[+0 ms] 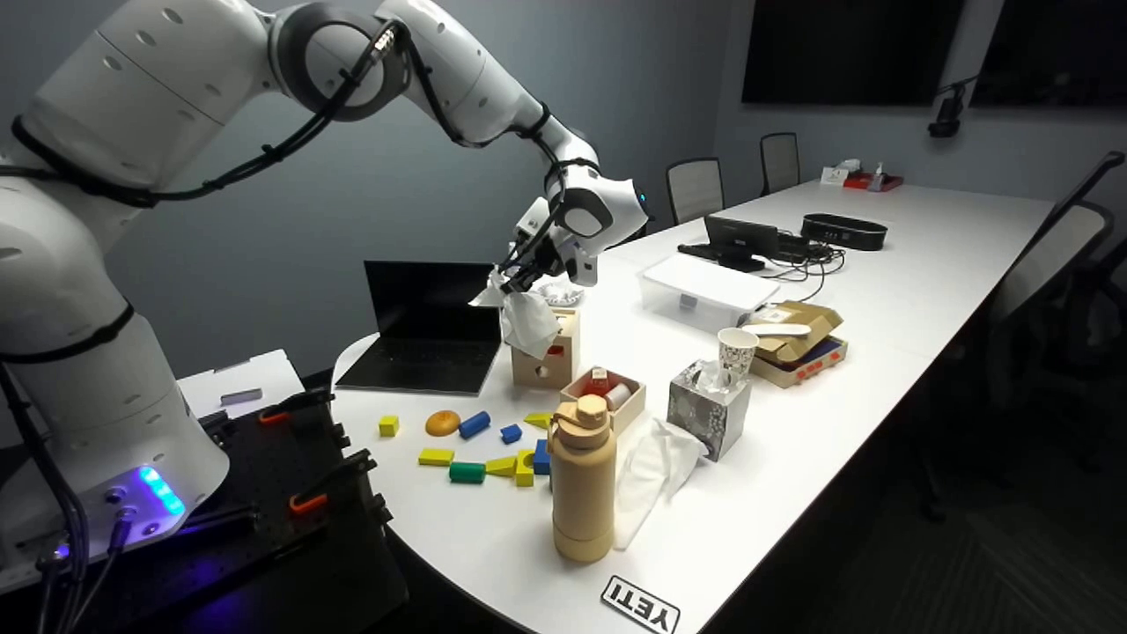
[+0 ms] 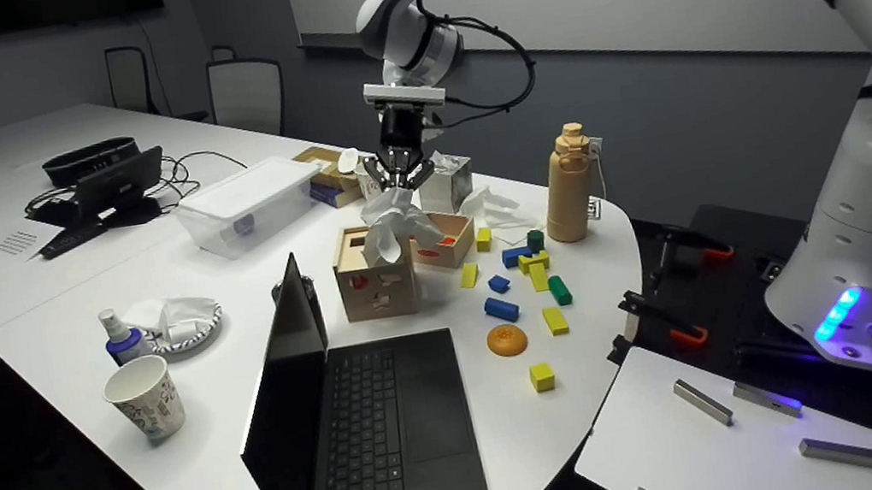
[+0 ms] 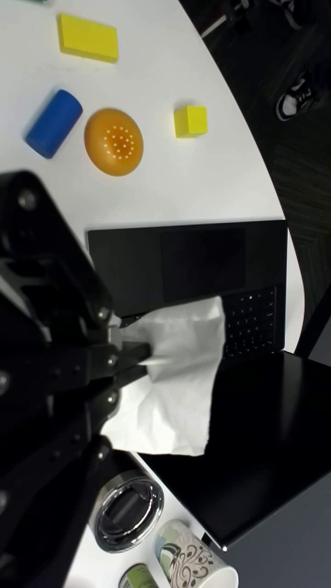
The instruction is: Use one white napkin to wipe the laptop.
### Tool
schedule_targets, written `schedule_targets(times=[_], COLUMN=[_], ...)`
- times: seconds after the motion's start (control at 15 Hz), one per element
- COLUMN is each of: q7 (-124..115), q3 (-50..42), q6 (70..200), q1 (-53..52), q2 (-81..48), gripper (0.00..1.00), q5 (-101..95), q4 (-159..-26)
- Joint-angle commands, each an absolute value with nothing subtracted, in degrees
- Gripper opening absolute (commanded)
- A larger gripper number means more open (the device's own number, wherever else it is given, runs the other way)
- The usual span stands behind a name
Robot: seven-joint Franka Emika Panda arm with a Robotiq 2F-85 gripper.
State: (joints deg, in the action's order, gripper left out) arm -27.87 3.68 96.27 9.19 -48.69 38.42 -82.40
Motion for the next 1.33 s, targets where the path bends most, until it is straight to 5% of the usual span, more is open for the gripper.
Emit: schedule_targets(times=[0.0,0.93,1.27], q7=[-26.1,-7.1,8.8], q3=[1.8,11.3,13.0], q6=[97.0,138.1,140.9], q1=[7.5,-3.9,-5.4], q2=[-48.1,-45.0,-44.9], gripper=[0.00,0.00,0.00], q5=[39.7,73.7,89.5], q4=[-83.8,-112.6,-114.4])
